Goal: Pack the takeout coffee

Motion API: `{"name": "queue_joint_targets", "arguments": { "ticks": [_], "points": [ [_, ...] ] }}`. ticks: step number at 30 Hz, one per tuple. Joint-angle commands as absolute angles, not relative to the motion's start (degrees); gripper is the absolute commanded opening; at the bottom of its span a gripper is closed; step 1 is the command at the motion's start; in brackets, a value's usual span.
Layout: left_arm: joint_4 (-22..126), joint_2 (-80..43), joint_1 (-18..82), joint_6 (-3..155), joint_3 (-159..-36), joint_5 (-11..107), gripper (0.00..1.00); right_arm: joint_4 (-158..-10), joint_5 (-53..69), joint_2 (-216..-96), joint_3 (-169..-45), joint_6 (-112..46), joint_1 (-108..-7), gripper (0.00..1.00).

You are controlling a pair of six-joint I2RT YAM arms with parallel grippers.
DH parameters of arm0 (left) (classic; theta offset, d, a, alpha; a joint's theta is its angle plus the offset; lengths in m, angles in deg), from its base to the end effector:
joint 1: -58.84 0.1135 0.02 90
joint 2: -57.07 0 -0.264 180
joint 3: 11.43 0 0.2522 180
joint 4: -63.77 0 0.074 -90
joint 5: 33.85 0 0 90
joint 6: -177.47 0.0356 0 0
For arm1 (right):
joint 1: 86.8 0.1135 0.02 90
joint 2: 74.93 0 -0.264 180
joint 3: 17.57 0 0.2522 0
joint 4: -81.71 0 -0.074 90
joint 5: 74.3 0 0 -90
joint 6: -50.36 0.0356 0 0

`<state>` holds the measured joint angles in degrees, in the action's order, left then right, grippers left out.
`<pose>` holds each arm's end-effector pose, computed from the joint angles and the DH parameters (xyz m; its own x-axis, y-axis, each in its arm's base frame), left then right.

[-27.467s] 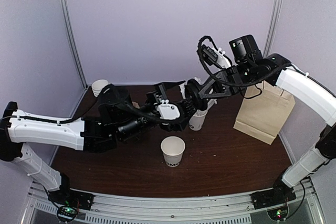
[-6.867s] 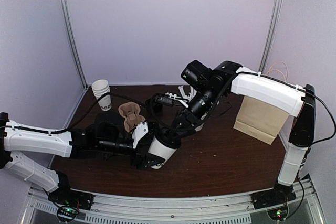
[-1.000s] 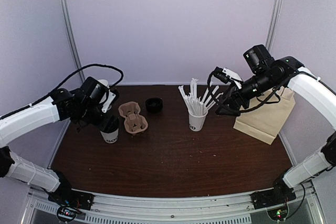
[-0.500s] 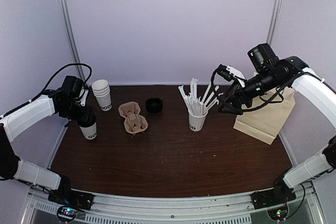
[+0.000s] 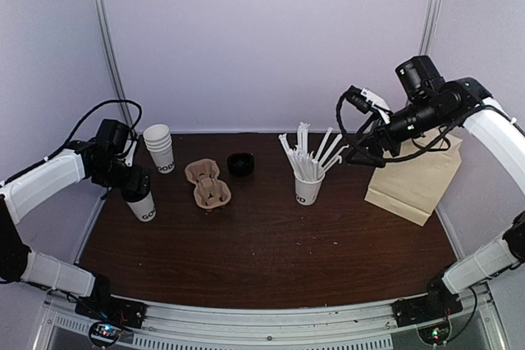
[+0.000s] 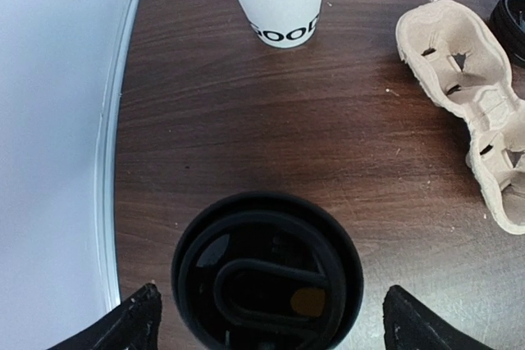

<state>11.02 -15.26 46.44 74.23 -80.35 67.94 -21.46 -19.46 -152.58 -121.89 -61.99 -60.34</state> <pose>0.2479 -0.0471 0.2596 -0.8123 -0.0509 -0.5809 -0.0894 0.9953 0.0377 0.2191 0.1320 0.4054 -0.3716 -0.5322 -0.7607 -0.9038 0.3948 0.1653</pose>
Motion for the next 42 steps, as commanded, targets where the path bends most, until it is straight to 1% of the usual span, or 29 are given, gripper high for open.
{"name": "queue_joint_targets", "arguments": {
  "ticks": [1,3,5,8,11,13,17,23,29,33,38,40,42],
  "points": [
    [9.49,-8.33,46.75,74.83,-84.97,66.59,0.95,-18.09,-18.98,-151.26,-130.85,-62.99,-64.28,1.00],
    [10.50,-5.09,46.71,75.11,-86.02,62.89,0.95,-18.23,-15.79,-150.97,-133.58,-62.89,-67.13,0.99],
    [12.53,-2.25,46.63,74.64,-86.24,58.52,0.90,-19.01,-11.95,-151.14,-135.77,-61.14,-71.92,0.95],
    [14.80,0.26,45.70,73.04,-86.39,52.15,0.85,-17.57,-13.03,-152.89,-140.35,-58.36,-82.56,0.89],
    [17.34,1.24,42.39,73.96,-85.77,47.42,0.83,-16.68,-9.51,-153.88,-141.71,-59.69,-90.45,0.88],
    [18.47,0.90,39.24,75.25,-85.33,46.11,0.83,-15.83,-7.06,-155.23,-141.81,-61.19,-94.49,0.88],
    [18.91,-1.40,33.81,76.92,-85.23,46.18,0.82,-14.20,-9.23,-158.58,-143.66,-60.49,-103.47,0.86],
    [21.79,-5.05,29.58,77.22,-84.35,42.52,0.82,-13.47,-5.70,-163.35,-143.66,-62.09,-104.81,0.87],
    [22.47,-6.51,27.39,78.26,-84.02,40.65,0.81,-12.61,-8.31,-167.56,-142.33,-63.82,-104.81,0.88],
    [23.29,-6.34,27.22,78.32,-83.15,39.71,0.81,-13.37,-8.84,-170.09,-141.11,-65.40,-104.81,0.86],
    [23.55,-6.62,27.20,78.52,-82.87,39.10,0.81,-11.20,-11.44,-173.34,-142.15,-68.00,-104.80,0.78],
    [23.50,-6.94,27.20,78.50,-82.81,38.92,0.81,-9.04,-12.80,-174.66,-143.12,-69.85,-104.81,0.71],
    [23.55,-7.29,27.20,78.35,-82.76,38.69,0.81,-7.07,-13.65,-175.57,-144.03,-71.12,-104.81,0.61]
  ]
}}
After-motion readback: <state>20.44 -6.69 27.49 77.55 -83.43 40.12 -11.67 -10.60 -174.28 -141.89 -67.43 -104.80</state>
